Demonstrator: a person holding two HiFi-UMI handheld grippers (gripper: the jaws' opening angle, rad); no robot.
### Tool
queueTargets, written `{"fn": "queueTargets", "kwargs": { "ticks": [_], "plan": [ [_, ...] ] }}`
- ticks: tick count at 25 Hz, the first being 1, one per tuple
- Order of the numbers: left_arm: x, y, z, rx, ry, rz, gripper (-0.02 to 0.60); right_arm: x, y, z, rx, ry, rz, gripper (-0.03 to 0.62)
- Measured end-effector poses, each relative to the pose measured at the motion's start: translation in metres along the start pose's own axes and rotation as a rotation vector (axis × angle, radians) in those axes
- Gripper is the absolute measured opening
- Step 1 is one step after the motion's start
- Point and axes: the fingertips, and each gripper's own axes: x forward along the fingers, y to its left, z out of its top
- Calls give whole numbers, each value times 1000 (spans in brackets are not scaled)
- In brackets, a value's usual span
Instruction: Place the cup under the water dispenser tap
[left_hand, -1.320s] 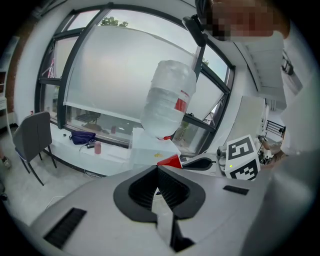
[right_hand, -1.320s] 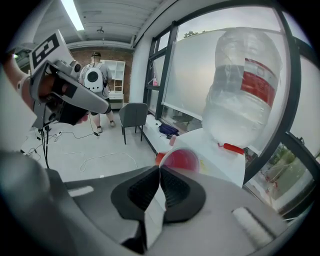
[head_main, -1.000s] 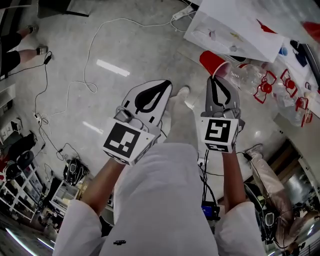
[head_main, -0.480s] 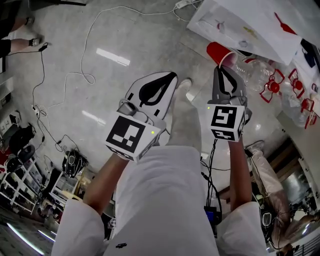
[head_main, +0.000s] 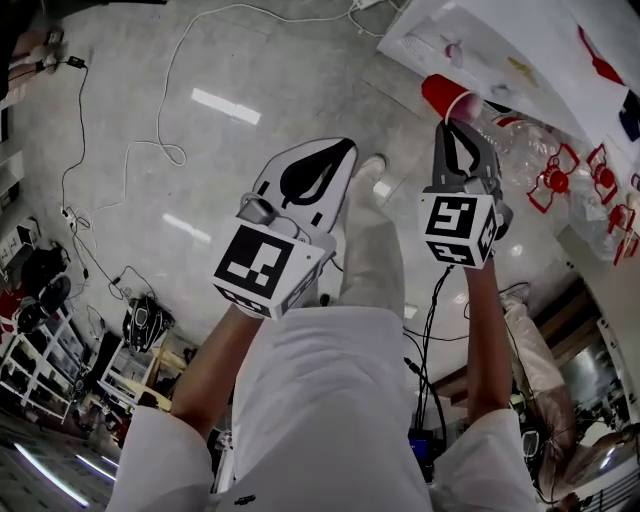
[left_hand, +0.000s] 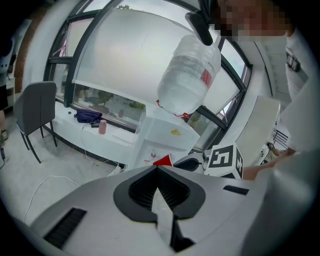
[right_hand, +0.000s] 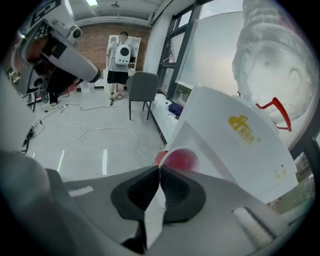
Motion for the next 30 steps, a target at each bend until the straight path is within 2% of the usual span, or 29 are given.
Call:
{"fn": "queueTargets", "kwargs": {
  "ticks": [13, 30],
  "plan": [
    [33, 22, -28, -1, 30, 12, 0, 57, 0, -30, -143, 46, 18, 21],
    [60, 27, -55, 3, 79, 0, 0, 123, -2, -72, -333, 147, 49, 21]
  ]
}}
